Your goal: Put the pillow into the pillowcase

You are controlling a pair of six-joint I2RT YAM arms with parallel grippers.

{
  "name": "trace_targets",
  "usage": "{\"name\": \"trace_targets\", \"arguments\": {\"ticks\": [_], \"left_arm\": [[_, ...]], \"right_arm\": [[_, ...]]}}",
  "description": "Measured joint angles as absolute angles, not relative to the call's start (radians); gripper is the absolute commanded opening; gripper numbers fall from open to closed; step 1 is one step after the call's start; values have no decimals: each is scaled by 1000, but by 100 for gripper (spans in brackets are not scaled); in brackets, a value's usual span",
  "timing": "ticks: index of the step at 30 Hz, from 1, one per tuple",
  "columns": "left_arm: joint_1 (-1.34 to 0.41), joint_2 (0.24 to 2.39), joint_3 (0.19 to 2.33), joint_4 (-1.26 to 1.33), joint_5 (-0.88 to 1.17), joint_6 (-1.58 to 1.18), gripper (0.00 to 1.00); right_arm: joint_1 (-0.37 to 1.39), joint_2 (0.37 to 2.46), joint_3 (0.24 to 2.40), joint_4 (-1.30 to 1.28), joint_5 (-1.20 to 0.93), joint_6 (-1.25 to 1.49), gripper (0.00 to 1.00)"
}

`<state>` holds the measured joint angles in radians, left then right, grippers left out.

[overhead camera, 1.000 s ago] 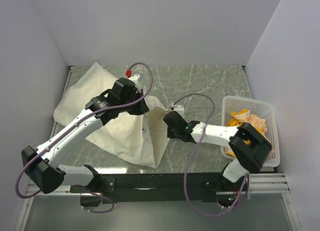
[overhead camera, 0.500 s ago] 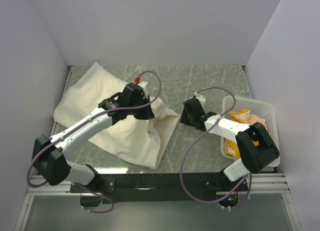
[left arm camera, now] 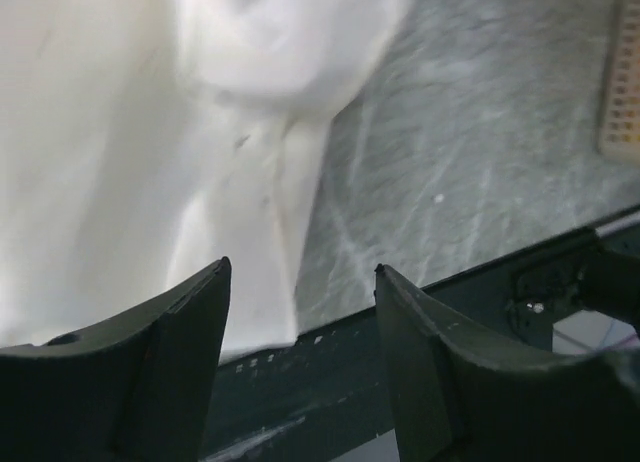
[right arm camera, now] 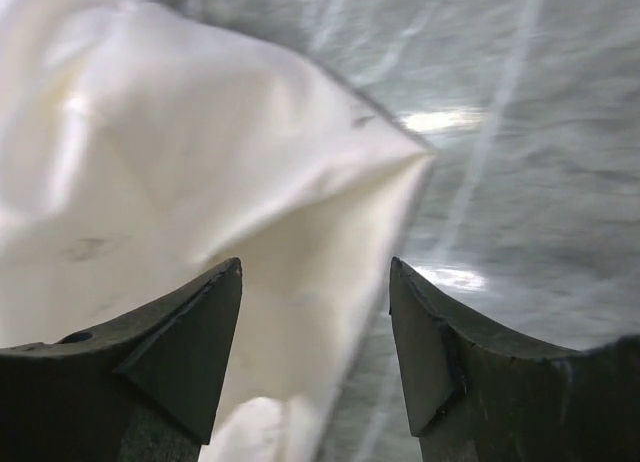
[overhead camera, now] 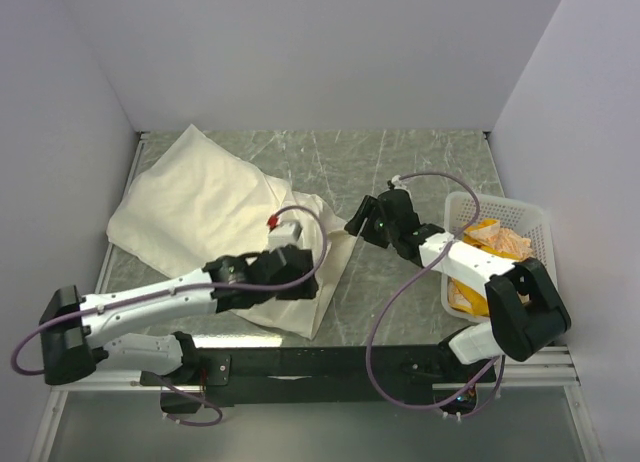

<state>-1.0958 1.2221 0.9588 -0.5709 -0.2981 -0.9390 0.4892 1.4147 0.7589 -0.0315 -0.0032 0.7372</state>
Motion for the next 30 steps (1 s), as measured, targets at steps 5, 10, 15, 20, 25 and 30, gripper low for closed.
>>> {"name": "trace_targets", "arguments": {"ticks": [5, 10, 15, 20, 25, 30], "left_arm": [[-1277, 1157, 819, -690, -469, -1262, 74], [-1419, 1256, 802, -741, -529, -1489, 83], [-1446, 1299, 759, -698, -554, -1576, 85], [-1446, 1307, 741, -638, -591, -1553, 81], [-1446, 1360, 741, -558, -602, -1494, 75], [-1446, 1428, 741, -530, -604, -1464, 54]], "right_arm": [[508, 1431, 743, 77, -100, 862, 69], [510, 1477, 738, 146, -144, 979, 70], [511, 1510, 725, 232, -187, 1082, 70], [511, 1571, 709, 298, -224, 1168, 69], [511, 1607, 679, 372, -245, 1256, 64], [511, 1658, 680, 409, -258, 1306, 34]]}}
